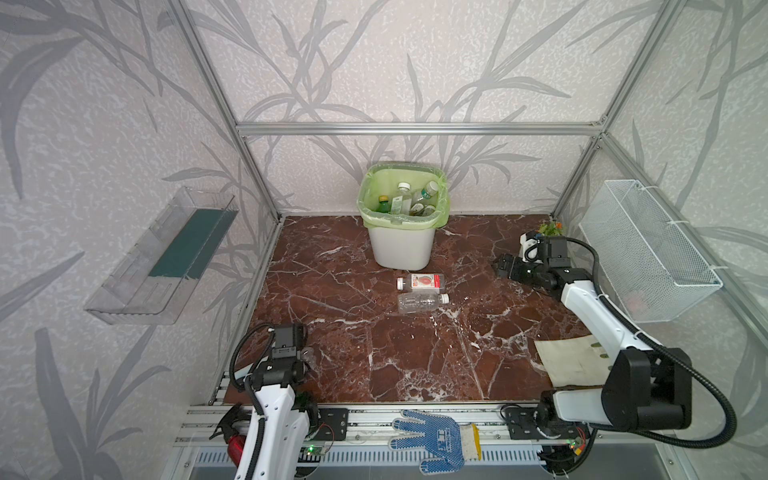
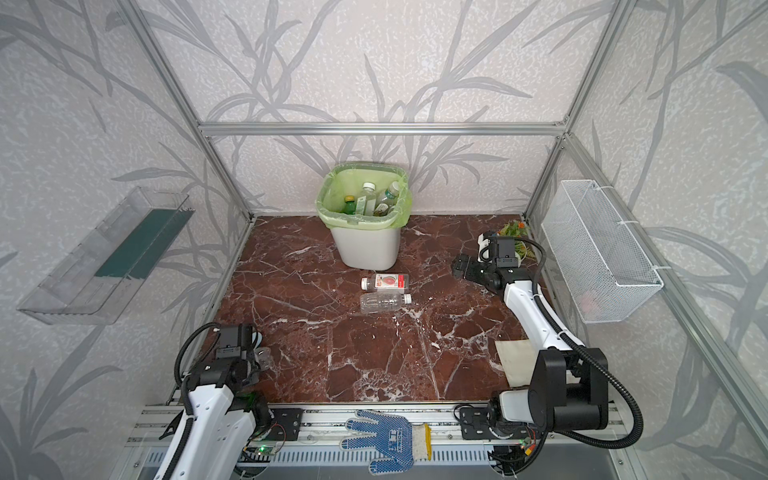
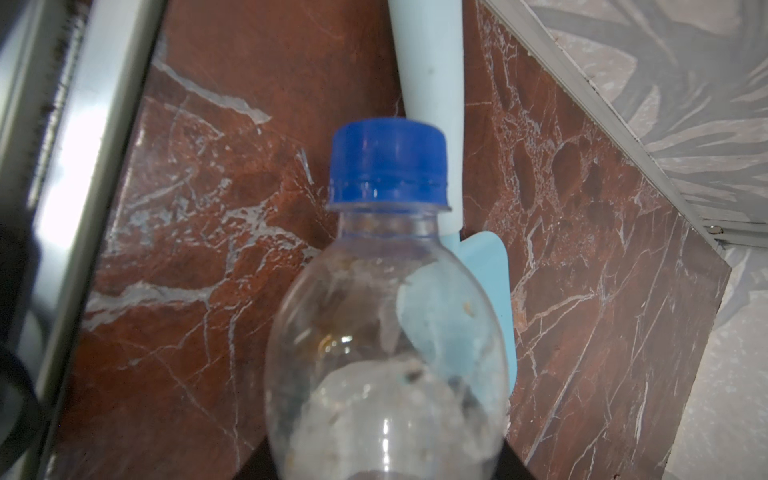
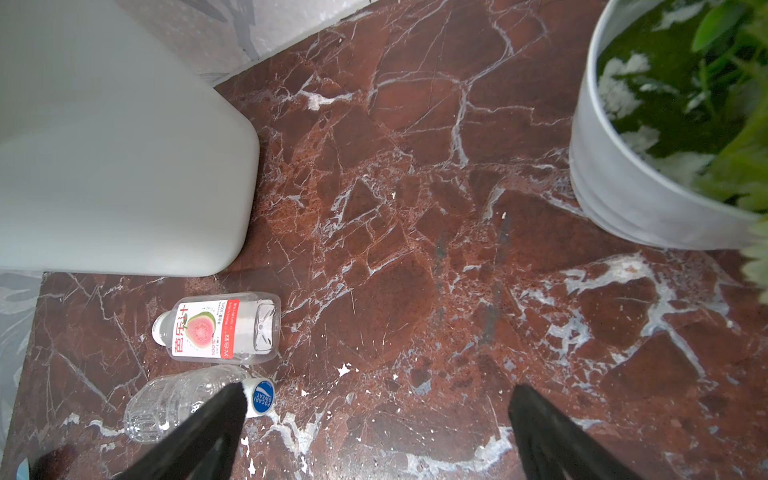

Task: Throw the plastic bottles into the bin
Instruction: 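Lift the blue-capped bottle with the left gripper toward the bin, then swing the blue-capped bottle over the bin and open the left gripper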

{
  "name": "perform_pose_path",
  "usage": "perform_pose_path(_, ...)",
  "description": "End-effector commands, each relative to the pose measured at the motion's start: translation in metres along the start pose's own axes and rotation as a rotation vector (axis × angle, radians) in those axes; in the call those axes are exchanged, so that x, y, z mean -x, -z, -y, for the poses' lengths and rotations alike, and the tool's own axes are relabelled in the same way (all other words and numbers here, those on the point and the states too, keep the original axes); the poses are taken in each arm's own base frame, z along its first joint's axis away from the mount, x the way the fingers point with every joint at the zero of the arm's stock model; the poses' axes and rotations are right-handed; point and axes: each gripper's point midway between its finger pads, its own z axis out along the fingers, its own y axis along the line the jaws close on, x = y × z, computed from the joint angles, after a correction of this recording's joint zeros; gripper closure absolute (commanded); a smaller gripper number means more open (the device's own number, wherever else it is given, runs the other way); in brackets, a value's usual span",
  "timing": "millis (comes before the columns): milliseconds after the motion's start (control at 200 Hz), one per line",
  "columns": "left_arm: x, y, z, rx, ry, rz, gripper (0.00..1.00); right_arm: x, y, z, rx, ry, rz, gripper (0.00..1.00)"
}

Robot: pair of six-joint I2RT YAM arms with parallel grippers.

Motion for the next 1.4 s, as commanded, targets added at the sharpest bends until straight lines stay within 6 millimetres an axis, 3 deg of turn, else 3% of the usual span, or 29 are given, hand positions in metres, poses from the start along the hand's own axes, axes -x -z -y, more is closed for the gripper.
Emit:
perform_pose_path(0,0.000,0.015,0.016,-0.029,-0.042,-0.015,0.72,0.013,0.003,-0.008,0.012,0.007,0.032,0.01)
perform_pose_path(225,-0.007,0.046,0.067,-0.169,-0.141,-0.039,0.73,0.013,0.004,-0.011,0.015,0.011,0.036,0.01)
perform_pose_path(460,-0.022,0.112,0.159,-0.442,-0.372,0.001,0.74,0.015,0.004,-0.022,0.026,0.027,0.041,0.01)
perform_pose_path(705,-0.029,0.216,0.278,-0.881,-0.487,0.078,0.73,0.021,0.013,-0.025,0.023,0.047,0.089,0.01)
perform_pose_path(920,-0.071,0.318,0.380,-1.243,-0.617,0.021,0.73,0.026,0.023,-0.022,-0.003,0.082,0.120,0.01)
perform_pose_path(1020,-0.084,0.361,0.413,-1.373,-0.668,0.022,0.73,0.031,0.030,-0.019,-0.027,0.087,0.150,0.01)
perform_pose_path(1120,-0.087,0.397,0.431,-1.487,-0.677,0.060,0.73,0.035,0.040,-0.014,-0.060,0.083,0.189,0.01)
perform_pose_path(1200,-0.095,0.409,0.442,-1.537,-0.671,0.056,0.73,0.037,0.047,-0.012,-0.074,0.077,0.213,0.01)
perform_pose_path(1255,-0.117,0.402,0.450,-1.539,-0.691,0.019,0.73,0.036,0.049,-0.012,-0.071,0.072,0.216,0.01)
perform_pose_path(1355,-0.197,0.369,0.458,-1.474,-0.853,-0.085,0.72,0.032,0.048,-0.010,-0.079,0.051,0.204,0.01)
perform_pose_path(1395,-0.234,0.346,0.455,-1.413,-0.943,-0.120,0.70,0.031,0.049,-0.009,-0.085,0.042,0.201,0.01)
perform_pose_path(1400,-0.244,0.333,0.455,-1.387,-0.966,-0.129,0.69,0.031,0.049,-0.008,-0.086,0.041,0.202,0.01)
